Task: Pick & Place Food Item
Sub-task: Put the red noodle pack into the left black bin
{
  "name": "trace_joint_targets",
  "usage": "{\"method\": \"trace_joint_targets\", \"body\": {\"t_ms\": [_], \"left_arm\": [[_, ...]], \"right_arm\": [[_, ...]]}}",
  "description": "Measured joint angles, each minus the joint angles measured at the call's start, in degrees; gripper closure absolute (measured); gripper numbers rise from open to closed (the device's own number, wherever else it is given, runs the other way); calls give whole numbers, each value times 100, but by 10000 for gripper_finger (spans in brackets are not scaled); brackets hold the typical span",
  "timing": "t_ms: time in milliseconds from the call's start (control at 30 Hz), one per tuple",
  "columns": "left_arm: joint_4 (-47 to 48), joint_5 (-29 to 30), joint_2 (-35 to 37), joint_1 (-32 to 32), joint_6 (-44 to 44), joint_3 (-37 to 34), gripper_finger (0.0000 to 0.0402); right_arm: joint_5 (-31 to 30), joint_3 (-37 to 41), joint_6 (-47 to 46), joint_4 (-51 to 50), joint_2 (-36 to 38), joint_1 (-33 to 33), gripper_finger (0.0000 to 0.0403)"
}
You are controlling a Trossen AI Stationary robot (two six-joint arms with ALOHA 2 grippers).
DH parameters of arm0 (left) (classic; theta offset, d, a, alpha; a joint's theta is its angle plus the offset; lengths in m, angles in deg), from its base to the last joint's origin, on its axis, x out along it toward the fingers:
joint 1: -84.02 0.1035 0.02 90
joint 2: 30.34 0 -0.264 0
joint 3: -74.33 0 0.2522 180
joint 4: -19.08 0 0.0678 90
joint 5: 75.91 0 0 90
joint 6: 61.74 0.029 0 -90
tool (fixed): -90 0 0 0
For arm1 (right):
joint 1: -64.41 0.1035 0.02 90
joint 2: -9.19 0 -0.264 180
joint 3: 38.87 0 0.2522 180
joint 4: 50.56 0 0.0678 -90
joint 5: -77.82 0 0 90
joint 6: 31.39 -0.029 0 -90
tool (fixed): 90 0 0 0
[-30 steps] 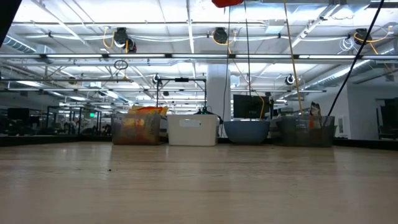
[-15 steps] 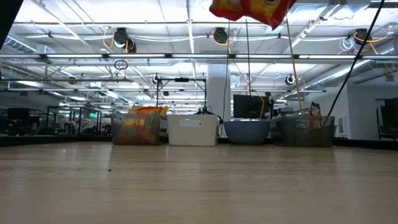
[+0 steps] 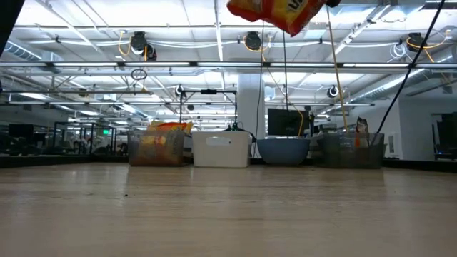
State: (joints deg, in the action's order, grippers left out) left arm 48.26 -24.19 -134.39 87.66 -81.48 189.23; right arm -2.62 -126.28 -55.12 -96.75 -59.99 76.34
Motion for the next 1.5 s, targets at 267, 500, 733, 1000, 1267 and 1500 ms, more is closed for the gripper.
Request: {"method": "trace_joint_targets", "body": {"t_ms": [267,500,733,1000,1267,1500], "left_arm": [[617,384,394,248,385,7,401],[601,518,465,378,496,7,401],[574,555,464,424,511,7,401],[586,585,461,422,524,7,401],[577,585,461,422,511,7,401],[577,585,456,422,463,7,400]], "right_arm": [[-641,2,205,-95,411,-24,221],[-677,2,235,-104,548,-166,240],[-679,2,346,-106,482,-219,269],[-681,2,429,-294,487,-221,312],[-682,2,493,-297,487,-221,373],[-681,2,501,-297,487,-221,401]]}}
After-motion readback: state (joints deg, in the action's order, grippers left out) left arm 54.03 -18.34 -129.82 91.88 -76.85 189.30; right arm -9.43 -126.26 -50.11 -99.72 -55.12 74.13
